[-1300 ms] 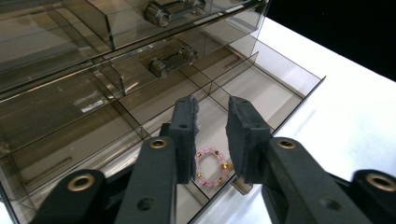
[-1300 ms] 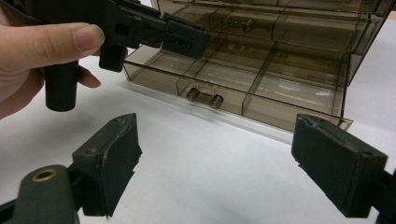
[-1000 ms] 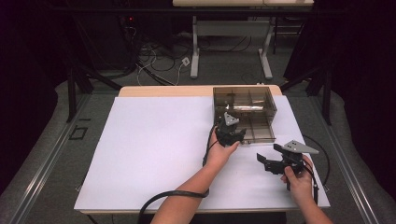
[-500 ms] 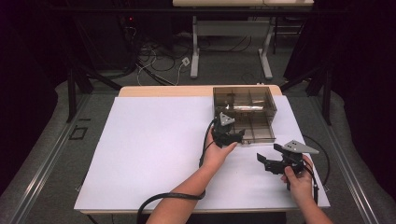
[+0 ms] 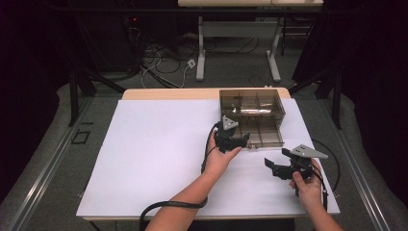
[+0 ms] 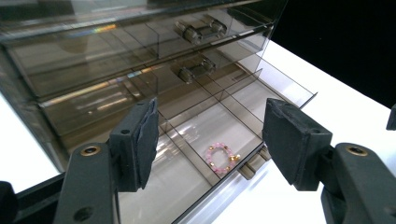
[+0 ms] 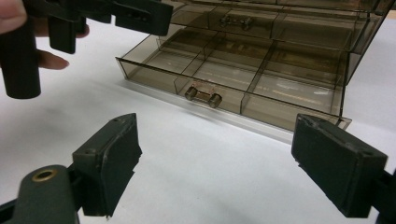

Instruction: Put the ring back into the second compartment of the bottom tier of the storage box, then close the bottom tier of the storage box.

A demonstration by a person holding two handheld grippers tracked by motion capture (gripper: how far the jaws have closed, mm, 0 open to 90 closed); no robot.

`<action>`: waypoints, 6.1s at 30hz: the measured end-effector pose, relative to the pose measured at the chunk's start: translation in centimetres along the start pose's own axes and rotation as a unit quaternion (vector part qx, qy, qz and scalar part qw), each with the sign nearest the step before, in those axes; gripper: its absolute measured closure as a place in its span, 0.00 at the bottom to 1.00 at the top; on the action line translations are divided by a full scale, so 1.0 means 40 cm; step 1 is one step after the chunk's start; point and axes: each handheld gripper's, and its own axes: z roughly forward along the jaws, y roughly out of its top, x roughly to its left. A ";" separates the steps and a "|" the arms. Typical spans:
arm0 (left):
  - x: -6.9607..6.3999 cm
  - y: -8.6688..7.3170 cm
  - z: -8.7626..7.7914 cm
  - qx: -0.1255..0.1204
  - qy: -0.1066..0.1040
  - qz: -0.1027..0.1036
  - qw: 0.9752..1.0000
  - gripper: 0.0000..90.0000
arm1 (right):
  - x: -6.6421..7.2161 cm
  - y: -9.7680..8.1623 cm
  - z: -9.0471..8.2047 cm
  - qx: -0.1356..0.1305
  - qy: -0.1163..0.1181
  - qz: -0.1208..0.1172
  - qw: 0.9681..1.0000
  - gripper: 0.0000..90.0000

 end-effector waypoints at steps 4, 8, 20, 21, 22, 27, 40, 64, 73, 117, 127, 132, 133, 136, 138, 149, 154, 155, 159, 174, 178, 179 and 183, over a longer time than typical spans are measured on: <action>0.007 0.002 -0.019 -0.003 0.008 0.006 1.000 0.41 | 0.006 0.001 0.002 -0.003 -0.001 0.000 1.000 0.16; 0.015 -0.001 -0.034 -0.001 0.013 0.002 1.000 0.40 | 0.012 0.001 0.007 -0.002 -0.010 -0.008 1.000 0.16; 0.056 -0.010 -0.101 -0.004 0.008 -0.010 1.000 0.39 | 0.027 0.003 0.014 0.005 -0.019 -0.008 1.000 0.16; 0.060 -0.012 -0.107 -0.005 0.006 -0.014 1.000 0.38 | 0.029 0.003 0.014 0.005 -0.020 -0.008 1.000 0.16; 0.065 -0.015 -0.113 -0.010 0.006 -0.016 1.000 0.37 | 0.030 0.003 0.016 0.005 -0.019 -0.008 1.000 0.16; 0.089 -0.032 -0.138 -0.009 0.012 -0.020 1.000 0.30 | 0.039 0.004 0.023 0.013 -0.027 -0.005 1.000 0.16; 0.120 -0.068 -0.207 -0.013 0.010 -0.030 0.999 0.14 | 0.039 0.006 0.028 0.021 -0.026 0.012 0.999 0.16; 0.145 -0.159 -0.275 -0.008 0.013 -0.055 0.998 0.00 | 0.050 0.005 0.038 0.025 -0.013 -0.007 1.000 0.28; 0.137 -0.186 -0.296 -0.012 0.006 -0.052 0.999 0.00 | 0.047 0.006 0.041 0.013 -0.012 -0.009 1.000 0.41; 0.209 -0.201 -0.365 -0.017 0.044 -0.083 0.995 0.02 | 0.025 0.029 0.089 0.056 -0.020 0.032 0.998 0.96; 0.217 -0.201 -0.370 -0.019 0.049 -0.084 0.995 0.02 | 0.009 0.037 0.130 0.083 -0.026 0.049 0.995 1.00; 0.218 -0.203 -0.369 -0.018 0.049 -0.086 0.995 0.02 | 0.003 0.033 0.144 0.094 -0.032 0.059 0.993 1.00; 0.217 -0.203 -0.368 -0.017 0.048 -0.087 0.995 0.02 | 0.002 0.033 0.146 0.096 -0.033 0.058 0.993 1.00; 0.218 -0.205 -0.366 -0.016 0.049 -0.086 0.995 0.02 | -0.001 0.034 0.150 0.098 -0.034 0.063 0.993 1.00; 0.218 -0.205 -0.365 -0.018 0.050 -0.087 0.995 0.02 | -0.003 0.036 0.153 0.099 -0.034 0.063 0.993 1.00; 0.219 -0.205 -0.367 -0.018 0.050 -0.088 0.995 0.02 | -0.009 0.046 0.171 0.117 -0.035 0.074 0.990 1.00; 0.218 -0.204 -0.367 -0.016 0.049 -0.086 0.995 0.02 | -0.014 0.045 0.178 0.121 -0.037 0.076 0.989 1.00; 0.218 -0.204 -0.367 -0.016 0.049 -0.087 0.995 0.02 | -0.015 0.046 0.178 0.122 -0.037 0.081 0.989 1.00; 0.218 -0.205 -0.366 -0.015 0.049 -0.087 0.995 0.02 | -0.018 0.048 0.180 0.121 -0.036 0.087 0.988 1.00; 0.217 -0.207 -0.363 -0.010 0.050 -0.086 0.995 0.02 | -0.025 0.048 0.191 0.122 -0.034 0.097 0.987 1.00; 0.217 -0.207 -0.363 -0.010 0.050 -0.086 0.995 0.02 | -0.026 0.047 0.194 0.123 -0.036 0.099 0.987 1.00; 0.217 -0.207 -0.363 -0.010 0.050 -0.086 0.995 0.02 | -0.027 0.047 0.195 0.121 -0.035 0.099 0.987 1.00; 0.217 -0.208 -0.362 -0.012 0.051 -0.087 0.995 0.02 | -0.024 0.047 0.200 0.124 -0.030 0.102 0.987 1.00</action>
